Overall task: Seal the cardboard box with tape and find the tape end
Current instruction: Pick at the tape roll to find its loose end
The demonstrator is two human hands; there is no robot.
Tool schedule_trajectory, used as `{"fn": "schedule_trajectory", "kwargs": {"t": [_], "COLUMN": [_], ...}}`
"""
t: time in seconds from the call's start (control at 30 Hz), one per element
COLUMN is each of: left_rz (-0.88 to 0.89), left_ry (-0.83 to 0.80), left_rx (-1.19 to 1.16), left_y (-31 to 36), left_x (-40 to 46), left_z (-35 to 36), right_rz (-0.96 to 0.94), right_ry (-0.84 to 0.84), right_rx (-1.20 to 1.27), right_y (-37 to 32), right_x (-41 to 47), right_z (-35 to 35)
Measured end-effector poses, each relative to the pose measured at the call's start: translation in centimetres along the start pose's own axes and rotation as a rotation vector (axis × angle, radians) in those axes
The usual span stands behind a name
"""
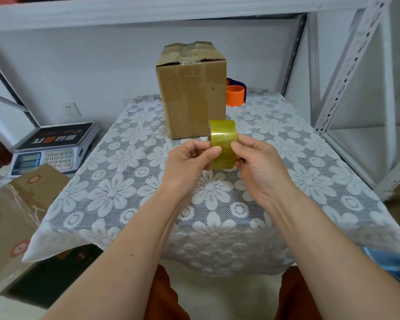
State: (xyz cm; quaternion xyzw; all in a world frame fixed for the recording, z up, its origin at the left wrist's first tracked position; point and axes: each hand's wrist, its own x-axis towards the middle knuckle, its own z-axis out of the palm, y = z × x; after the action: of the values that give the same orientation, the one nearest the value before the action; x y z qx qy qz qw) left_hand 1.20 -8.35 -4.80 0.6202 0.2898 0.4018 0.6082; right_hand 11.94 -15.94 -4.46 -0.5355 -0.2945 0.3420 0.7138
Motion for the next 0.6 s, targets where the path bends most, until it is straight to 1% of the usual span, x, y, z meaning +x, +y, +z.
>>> {"fn": "schedule_trajectory", "kwargs": {"t": [0.03, 0.13, 0.2, 0.33, 0.43, 0.6], "left_rz": [-0.002, -0.001, 0.0, -0.008, -0.027, -0.036], "left_ry": [0.001, -0.027, -0.046, -0.023, -0.002, -0.038], "left_rx": [-0.001, -0.009, -0.016, -0.011, -0.052, -0.061], "left_y": [-0.02, -0.08, -0.08, -0.32, -0.44, -0.48], "left_x": [0.06, -0.03, -0.17, 0.03, 0.38, 0.12], "left_z": [-0.06, 0.01, 0.16, 0.11, -0.11, 0.17], "right_rz": [-0.001, 0.027, 0.029, 0.024, 0.005, 0.039], "right_ry": [0.001, 0.074, 0.105, 0.058, 0.022, 0.116], "right_rx": [0.01, 0.077, 0.063, 0.024, 0.025, 0.058], "right_y": [-0.06, -0.22, -0.12, -0.11, -0.25, -0.24], "right_x": [-0.03, -0.12, -0.18, -0.15, -0.18, -0.33], "right_z": [0.06, 0.11, 0.11, 0.15, 0.2, 0.26]}}
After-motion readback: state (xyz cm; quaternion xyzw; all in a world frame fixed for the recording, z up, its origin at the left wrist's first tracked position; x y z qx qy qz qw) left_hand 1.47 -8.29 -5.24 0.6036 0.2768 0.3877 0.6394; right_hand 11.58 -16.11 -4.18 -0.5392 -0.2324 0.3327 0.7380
